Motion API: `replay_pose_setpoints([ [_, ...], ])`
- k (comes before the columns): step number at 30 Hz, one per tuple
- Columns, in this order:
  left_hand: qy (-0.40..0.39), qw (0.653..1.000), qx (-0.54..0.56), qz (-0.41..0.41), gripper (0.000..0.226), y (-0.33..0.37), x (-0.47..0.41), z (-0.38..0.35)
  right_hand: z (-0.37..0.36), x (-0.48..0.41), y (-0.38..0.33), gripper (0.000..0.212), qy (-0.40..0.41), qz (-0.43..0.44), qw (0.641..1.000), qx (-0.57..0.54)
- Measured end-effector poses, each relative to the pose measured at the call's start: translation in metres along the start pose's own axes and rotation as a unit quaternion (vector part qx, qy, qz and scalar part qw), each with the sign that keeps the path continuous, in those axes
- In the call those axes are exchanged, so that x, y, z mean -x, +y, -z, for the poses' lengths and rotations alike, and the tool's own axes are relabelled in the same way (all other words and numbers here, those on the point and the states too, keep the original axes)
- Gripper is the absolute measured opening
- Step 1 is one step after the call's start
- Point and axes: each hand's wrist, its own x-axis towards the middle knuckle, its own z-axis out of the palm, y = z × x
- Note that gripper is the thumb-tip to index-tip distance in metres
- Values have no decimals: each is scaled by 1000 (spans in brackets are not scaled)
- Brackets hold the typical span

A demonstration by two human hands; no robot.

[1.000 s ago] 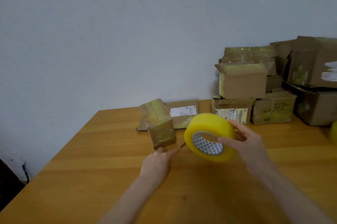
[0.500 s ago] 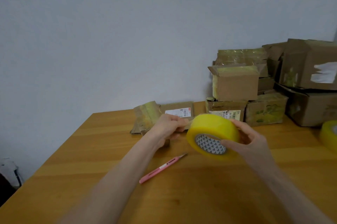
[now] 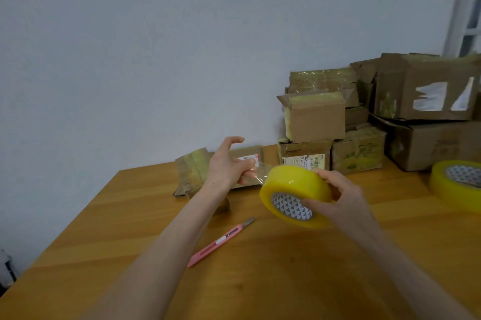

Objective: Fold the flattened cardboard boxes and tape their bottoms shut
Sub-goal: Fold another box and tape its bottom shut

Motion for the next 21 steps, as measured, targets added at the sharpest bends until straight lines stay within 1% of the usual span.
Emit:
replay_pose_setpoints([
  [3,-28,996,-69,-47,15,1,2,0,2,2,0,67,11,-14,1000,-15],
  [6,-74,984,-153,-61,17,2,5,-2,7,5,-2,66,17,-15,1000,-14],
  [8,-92,974,-194,-68,24,2,5,-5,12,7,-5,68,26,-12,1000,-2],
  [11,-62,962,-243,-108,9,6,8,-12,19,13,-10,68,39,14,999,25],
  [12,-50,952,-275,-122,7,8,8,-15,22,15,-11,68,47,28,998,35],
  [14,-51,927,-346,-136,9,15,10,-21,29,18,-12,67,66,58,995,54],
  [15,-62,919,-364,-137,9,20,12,-24,33,19,-11,67,72,66,993,63],
  [18,-94,920,-355,-136,15,28,7,-34,45,21,-8,65,80,74,991,75],
  [21,-91,931,-323,-143,26,30,3,-45,53,21,-6,61,96,80,989,76],
])
